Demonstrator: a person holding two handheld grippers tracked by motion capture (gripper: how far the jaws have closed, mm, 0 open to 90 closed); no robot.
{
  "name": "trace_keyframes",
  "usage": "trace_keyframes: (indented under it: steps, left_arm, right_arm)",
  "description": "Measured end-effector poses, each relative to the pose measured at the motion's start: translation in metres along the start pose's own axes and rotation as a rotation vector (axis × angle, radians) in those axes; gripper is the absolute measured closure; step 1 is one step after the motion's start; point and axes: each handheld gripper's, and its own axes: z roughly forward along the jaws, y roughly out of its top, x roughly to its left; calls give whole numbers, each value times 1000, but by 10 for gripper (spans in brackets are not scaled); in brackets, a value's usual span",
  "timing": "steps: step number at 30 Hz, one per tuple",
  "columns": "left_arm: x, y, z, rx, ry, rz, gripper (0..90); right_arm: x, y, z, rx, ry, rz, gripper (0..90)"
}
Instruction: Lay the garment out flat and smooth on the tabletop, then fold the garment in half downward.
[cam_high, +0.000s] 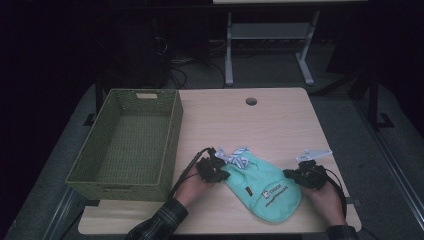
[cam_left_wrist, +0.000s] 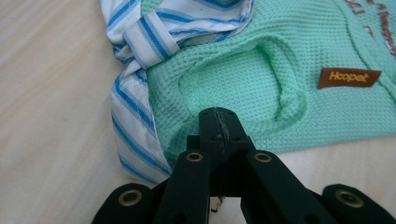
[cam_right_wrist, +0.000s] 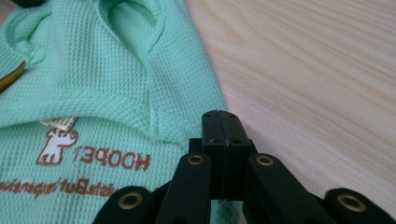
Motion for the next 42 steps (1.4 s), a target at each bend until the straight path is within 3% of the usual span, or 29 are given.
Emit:
trace_keyframes:
  steps: [1, 2, 4, 6, 7, 13, 15, 20, 25, 30, 33, 42]
  left_arm:
    - [-1, 0, 1, -13, -3, -17, 894]
    - [1, 0, -1, 1, -3, -2, 894]
    - [1, 0, -1, -22, -10, -31, 894]
    - [2, 1, -4, -18, -12, -13, 893]
    - [2, 1, -6, -35, -10, -26, 893]
    - [7, 3, -23, -73, 49, -48, 852]
    - [11, 1, -25, -85, 69, -68, 816]
    - [21, -4, -21, -91, 90, -113, 608]
    - [23, -6, -10, -45, 81, -105, 509]
    - [20, -6, -4, -22, 100, -80, 521]
    - [17, -6, -3, -17, 116, -58, 588]
    - [13, -3, -2, 0, 91, -34, 793]
  right_arm:
    - [0, 0, 0, 3, 0, 2, 896]
    - [0, 0, 0, 3, 1, 3, 896]
    - [0, 0, 0, 4, 2, 5, 896]
    - [0, 0, 0, 4, 1, 5, 895]
    - [1, 0, 0, 5, -8, -6, 892]
    - [3, 0, 1, -1, -25, -22, 894]
    - [3, 0, 0, 5, -20, -11, 896]
    - [3, 0, 0, 7, -21, -6, 896]
    - [3, 0, 0, 5, -19, -1, 896]
    - [3, 0, 0, 5, -20, -3, 895]
    - [3, 0, 0, 5, -19, -3, 895]
    - [3, 2, 0, 16, -19, -11, 896]
